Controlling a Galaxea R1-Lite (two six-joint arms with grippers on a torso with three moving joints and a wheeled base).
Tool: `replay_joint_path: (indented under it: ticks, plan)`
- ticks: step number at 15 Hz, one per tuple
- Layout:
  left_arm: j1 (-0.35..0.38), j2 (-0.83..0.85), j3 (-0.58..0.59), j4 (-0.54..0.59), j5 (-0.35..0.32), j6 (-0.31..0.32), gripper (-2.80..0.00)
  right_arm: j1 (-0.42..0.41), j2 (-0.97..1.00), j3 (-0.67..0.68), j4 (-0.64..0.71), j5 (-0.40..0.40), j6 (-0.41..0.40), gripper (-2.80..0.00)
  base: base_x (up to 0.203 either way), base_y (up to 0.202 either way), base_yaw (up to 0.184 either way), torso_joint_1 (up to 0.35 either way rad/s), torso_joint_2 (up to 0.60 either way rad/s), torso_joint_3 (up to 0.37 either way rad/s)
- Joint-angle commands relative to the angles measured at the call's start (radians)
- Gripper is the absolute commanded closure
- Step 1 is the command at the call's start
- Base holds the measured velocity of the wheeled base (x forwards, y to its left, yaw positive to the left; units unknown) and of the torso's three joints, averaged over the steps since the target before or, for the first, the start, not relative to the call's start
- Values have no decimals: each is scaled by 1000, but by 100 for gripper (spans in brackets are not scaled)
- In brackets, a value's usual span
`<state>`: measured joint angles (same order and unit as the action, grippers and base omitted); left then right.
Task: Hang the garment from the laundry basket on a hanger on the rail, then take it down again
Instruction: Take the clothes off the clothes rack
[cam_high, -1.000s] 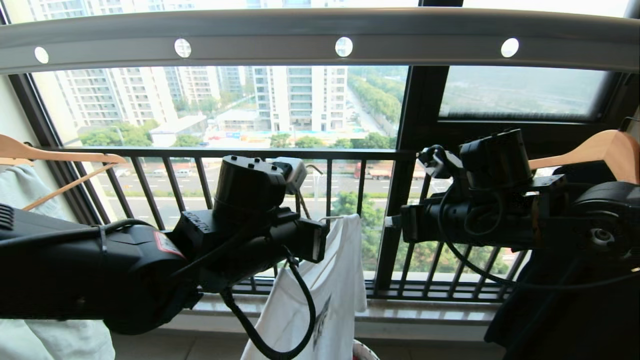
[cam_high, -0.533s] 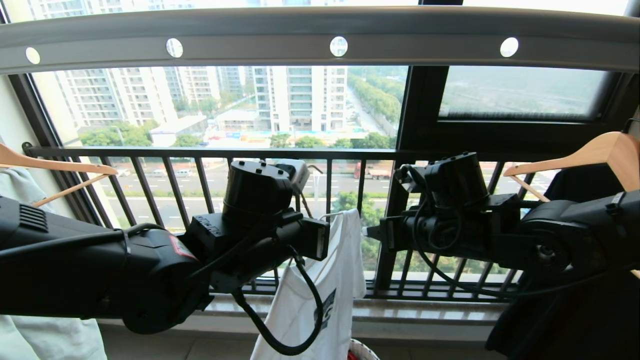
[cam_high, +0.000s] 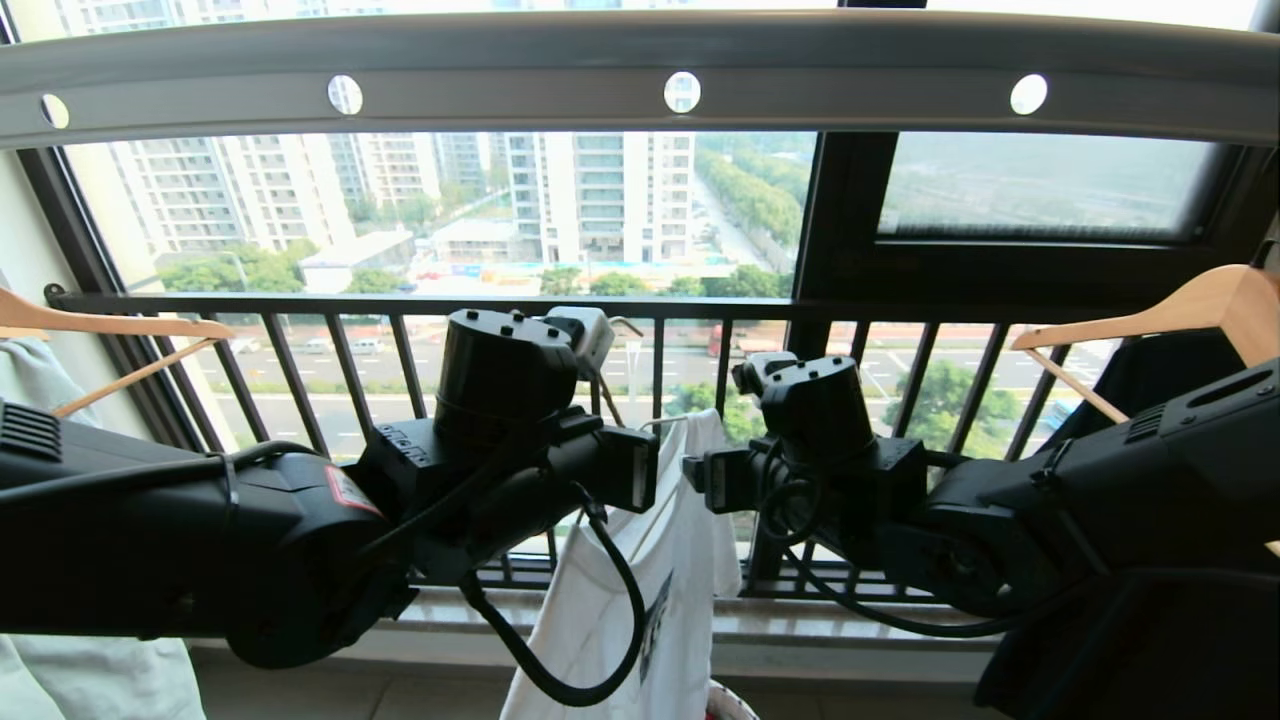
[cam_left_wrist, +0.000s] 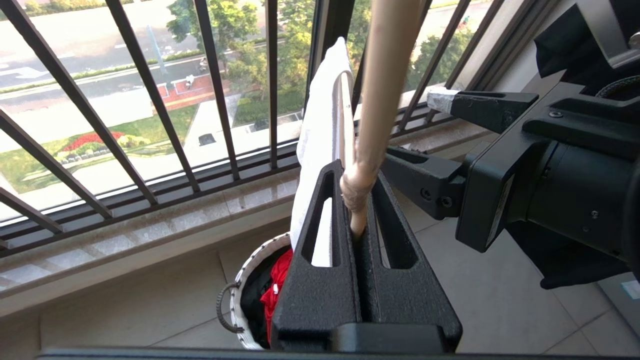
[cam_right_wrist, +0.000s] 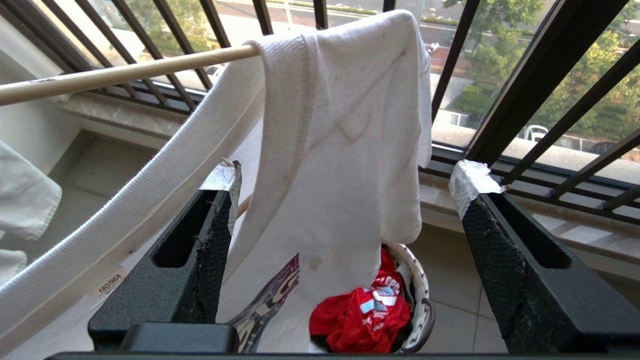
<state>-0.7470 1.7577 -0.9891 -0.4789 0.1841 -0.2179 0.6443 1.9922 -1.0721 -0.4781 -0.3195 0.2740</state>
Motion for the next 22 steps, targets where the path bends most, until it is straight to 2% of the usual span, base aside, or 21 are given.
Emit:
replay_joint_path:
  ticks: [1, 5, 11, 16, 17, 18, 22]
  plan:
    - [0, -7, 0, -3, 1, -4, 0, 5, 11, 1, -2, -11, 1, -280, 0, 0, 0, 0, 0, 0]
    - [-2, -14, 0, -3, 1, -8, 0, 12, 19, -7, -4, -16, 1, -280, 0, 0, 0, 0, 0, 0]
    - [-2, -29, 0, -1, 0, -12, 0, 11, 112, -23, -179, -132, -35, -280, 0, 0, 0, 0, 0, 0]
    - [-2, -24, 0, -3, 1, -12, 0, 0, 119, -26, -188, -141, -49, -280, 0, 0, 0, 0, 0, 0]
    - [-2, -28, 0, -1, 1, -11, 0, -2, 121, -28, -188, -141, -49, -97, 0, 0, 0, 0, 0, 0]
    - [-2, -30, 0, -1, 1, -11, 0, -6, 123, -29, -188, -141, -49, 0, 0, 0, 0, 0, 0, 0]
    - [0, -9, 0, -3, 5, -11, 0, -20, 118, -40, -203, -144, -47, 0, 0, 0, 0, 0, 0, 0]
